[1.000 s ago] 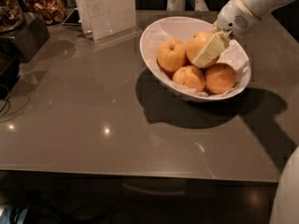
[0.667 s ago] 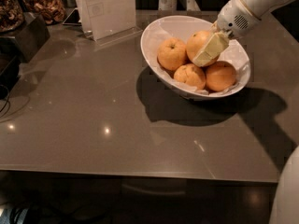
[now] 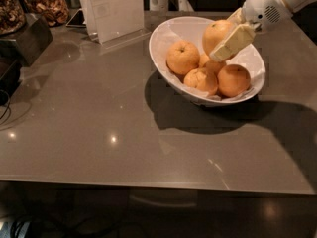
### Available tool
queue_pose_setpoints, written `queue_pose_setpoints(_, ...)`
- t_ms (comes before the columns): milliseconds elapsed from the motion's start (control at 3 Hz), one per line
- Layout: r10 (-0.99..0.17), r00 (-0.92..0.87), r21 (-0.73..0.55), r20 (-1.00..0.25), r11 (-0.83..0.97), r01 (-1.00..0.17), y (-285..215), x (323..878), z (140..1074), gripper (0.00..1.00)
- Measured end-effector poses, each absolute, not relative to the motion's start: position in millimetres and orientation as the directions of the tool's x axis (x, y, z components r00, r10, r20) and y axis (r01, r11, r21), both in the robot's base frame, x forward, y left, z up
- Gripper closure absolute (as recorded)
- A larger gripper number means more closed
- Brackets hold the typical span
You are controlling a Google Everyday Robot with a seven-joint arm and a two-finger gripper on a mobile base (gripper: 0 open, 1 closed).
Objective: Pick orange from white bowl
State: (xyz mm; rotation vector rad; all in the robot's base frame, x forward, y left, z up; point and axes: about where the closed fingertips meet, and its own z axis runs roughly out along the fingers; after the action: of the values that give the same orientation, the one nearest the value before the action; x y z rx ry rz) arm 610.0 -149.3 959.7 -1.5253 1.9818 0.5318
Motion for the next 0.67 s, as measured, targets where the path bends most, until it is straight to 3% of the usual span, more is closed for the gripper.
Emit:
queue_pose_setpoints(333, -0.679, -0.166, -0.036, -0.716, 0.274, -0.961, -161.8, 577.9, 978.4, 1.0)
queue_pose_setpoints(667, -0.58, -0.249, 0.057, -0.775, 0.327, -0.943, -195.9, 517.3, 969.1, 1.0)
